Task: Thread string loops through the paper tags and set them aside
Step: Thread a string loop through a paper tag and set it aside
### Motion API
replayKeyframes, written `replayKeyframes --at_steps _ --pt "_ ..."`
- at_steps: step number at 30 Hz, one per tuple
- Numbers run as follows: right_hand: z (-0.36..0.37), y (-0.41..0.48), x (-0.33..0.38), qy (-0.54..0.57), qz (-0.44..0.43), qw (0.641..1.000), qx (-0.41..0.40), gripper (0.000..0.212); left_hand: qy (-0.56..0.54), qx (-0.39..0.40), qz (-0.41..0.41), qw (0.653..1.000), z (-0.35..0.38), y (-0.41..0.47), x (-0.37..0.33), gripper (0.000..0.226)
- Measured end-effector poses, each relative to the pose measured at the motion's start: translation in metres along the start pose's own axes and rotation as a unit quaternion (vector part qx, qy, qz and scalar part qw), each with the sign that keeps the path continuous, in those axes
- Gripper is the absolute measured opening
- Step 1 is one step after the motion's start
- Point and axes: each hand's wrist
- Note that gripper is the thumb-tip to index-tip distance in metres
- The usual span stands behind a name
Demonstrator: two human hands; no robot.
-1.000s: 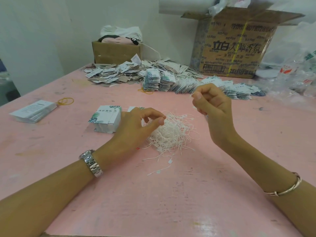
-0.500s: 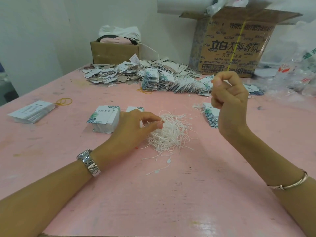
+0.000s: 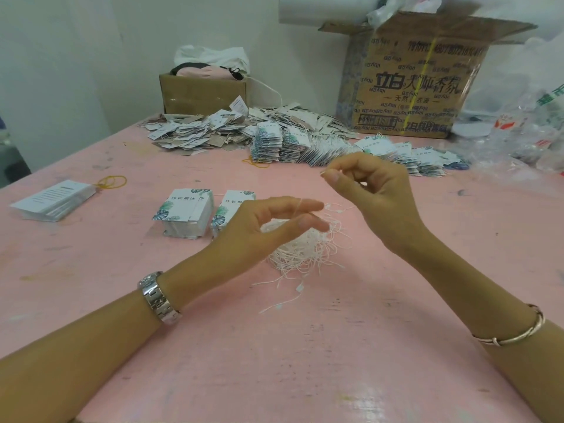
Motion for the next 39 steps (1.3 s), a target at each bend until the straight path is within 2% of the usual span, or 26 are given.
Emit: replayKeyframes --at_steps 2,6,10,12,14,17,19,21,22,24,27,30,35,37,39 --pt "-0.002 0.000 -0.002 0.003 0.016 1.000 -0.010 0.008 -0.038 -0.016 -0.002 0.999 0.000 0.000 0.000 0.026" --pt "-0.008 0.002 -0.012 0.025 0.097 0.993 -0.057 0.015 -0.069 -0.103 -0.017 0.992 -0.002 0.003 0.000 0.032" --pt "-0.015 0.003 -0.025 -0.021 0.198 0.977 -0.077 0.020 -0.071 -0.174 -0.049 0.981 -0.006 0.006 0.001 0.034" --pt "-0.016 0.002 -0.031 -0.071 0.245 0.967 -0.021 0.021 -0.064 -0.189 -0.050 0.979 -0.005 0.007 0.002 0.034" --pt "-0.016 0.001 -0.033 -0.120 0.288 0.948 0.070 0.022 -0.066 -0.198 -0.047 0.977 -0.005 0.007 0.003 0.034" --pt "-0.013 -0.001 -0.032 -0.146 0.336 0.914 0.171 0.025 -0.061 -0.201 -0.043 0.977 -0.006 0.006 0.005 0.035" --pt "-0.012 -0.002 -0.029 -0.203 0.331 0.896 0.214 0.019 -0.049 -0.196 -0.038 0.979 -0.006 0.005 0.005 0.038" --pt "-0.009 -0.004 -0.024 -0.267 0.283 0.898 0.204 0.012 -0.022 -0.190 -0.031 0.981 -0.005 0.004 0.006 0.041" --pt "-0.007 -0.004 -0.021 -0.258 0.244 0.919 0.172 0.013 0.000 -0.185 -0.030 0.982 -0.005 0.004 0.007 0.042" --pt "0.001 -0.004 -0.013 -0.161 0.161 0.967 0.115 0.014 0.038 -0.173 -0.035 0.984 -0.004 0.004 0.009 0.043" --pt "0.015 -0.007 -0.002 -0.084 0.095 0.984 0.123 0.016 0.058 -0.159 -0.043 0.985 -0.003 0.003 0.012 0.042" --pt "0.023 -0.011 -0.003 -0.067 0.087 0.983 0.149 0.016 0.083 -0.148 -0.039 0.985 -0.002 0.001 0.013 0.041" --pt "0.023 -0.014 -0.010 -0.018 0.082 0.985 0.149 0.011 0.117 -0.144 -0.032 0.982 -0.002 0.000 0.009 0.042" --pt "0.023 -0.014 -0.011 0.033 0.097 0.985 0.137 0.010 0.188 -0.156 -0.004 0.970 -0.005 -0.001 0.005 0.042" --pt "0.022 -0.013 -0.012 0.110 0.129 0.980 0.107 0.009 0.331 -0.166 0.064 0.927 -0.013 -0.001 -0.001 0.045"
Point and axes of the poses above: each hand's wrist, its own y-axis towards the middle knuckle, its own z-axis out of the palm, x = y × z, and after that the axes turned 9 degrees about -z, right-handed
